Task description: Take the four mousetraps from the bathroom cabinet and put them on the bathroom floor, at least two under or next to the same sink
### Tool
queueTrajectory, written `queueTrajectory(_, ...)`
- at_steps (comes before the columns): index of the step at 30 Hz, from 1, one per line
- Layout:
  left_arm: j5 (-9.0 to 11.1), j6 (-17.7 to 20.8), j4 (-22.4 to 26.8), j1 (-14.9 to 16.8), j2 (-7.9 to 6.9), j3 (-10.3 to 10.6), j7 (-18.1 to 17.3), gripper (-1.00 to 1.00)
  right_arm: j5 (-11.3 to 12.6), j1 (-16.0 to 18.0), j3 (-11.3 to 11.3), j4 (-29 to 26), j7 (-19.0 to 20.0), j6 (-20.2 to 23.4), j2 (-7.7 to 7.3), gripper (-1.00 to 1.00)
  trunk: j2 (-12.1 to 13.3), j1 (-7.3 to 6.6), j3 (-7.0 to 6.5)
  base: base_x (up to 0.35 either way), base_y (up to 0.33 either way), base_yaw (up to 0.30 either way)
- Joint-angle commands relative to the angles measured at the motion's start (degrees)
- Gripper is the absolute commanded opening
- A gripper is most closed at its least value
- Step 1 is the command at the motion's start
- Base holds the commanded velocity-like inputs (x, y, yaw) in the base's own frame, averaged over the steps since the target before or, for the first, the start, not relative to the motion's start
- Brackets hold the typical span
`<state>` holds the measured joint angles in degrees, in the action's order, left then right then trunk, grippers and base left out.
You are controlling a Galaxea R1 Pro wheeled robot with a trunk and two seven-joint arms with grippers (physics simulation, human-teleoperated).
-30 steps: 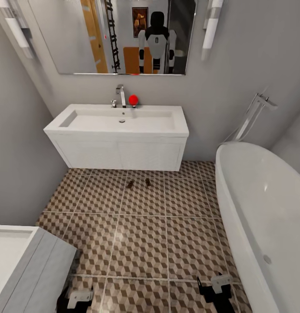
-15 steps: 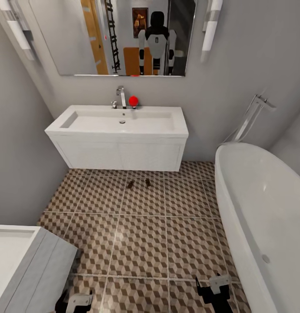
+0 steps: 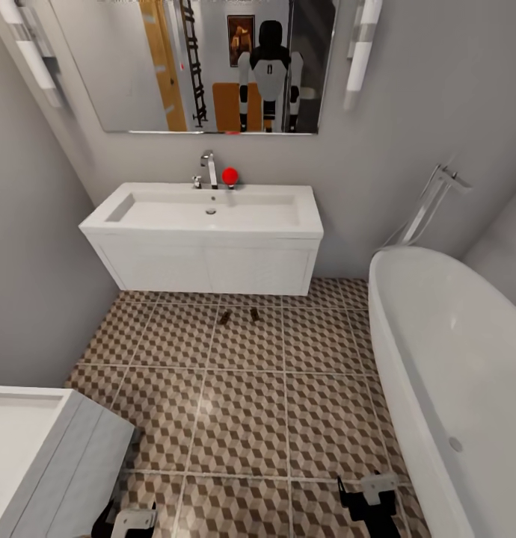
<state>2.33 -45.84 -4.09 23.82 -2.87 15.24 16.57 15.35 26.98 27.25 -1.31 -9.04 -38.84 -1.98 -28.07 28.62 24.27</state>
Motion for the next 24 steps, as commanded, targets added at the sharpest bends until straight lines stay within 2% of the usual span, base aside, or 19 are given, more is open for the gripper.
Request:
queueTrajectory(1,0.22,-0.27,-0.21,0.07,0.03,0.49,0.21,1.00,0.71,0.02,0.52,-0.01,-0.23,-0.09,-0.01,1.00,0.34,-0.20,-0.18,0.000,0.000,0.000)
queueTrajectory(4,0.22,-0.28,-0.21,-0.01,0.05,0.49,0.21,1.00,2.09,0.01,0.52,-0.01,-0.20,-0.10,0.03,1.00,1.55,-0.86,-0.94,0.000,0.000,0.000)
queueTrajectory(13,0.22,-0.22,-0.21,-0.09,0.05,0.49,0.21,1.00,2.62,0.01,0.52,-0.01,-0.19,-0.02,0.01,1.00,5.16,-2.84,-3.38,0.000,0.000,0.000)
queueTrajectory(24,0.22,-0.21,-0.23,-0.09,0.14,0.49,0.21,1.00,2.60,0.02,0.52,-0.01,-0.19,-0.01,0.01,1.00,5.16,-2.84,-4.40,0.000,0.000,0.000)
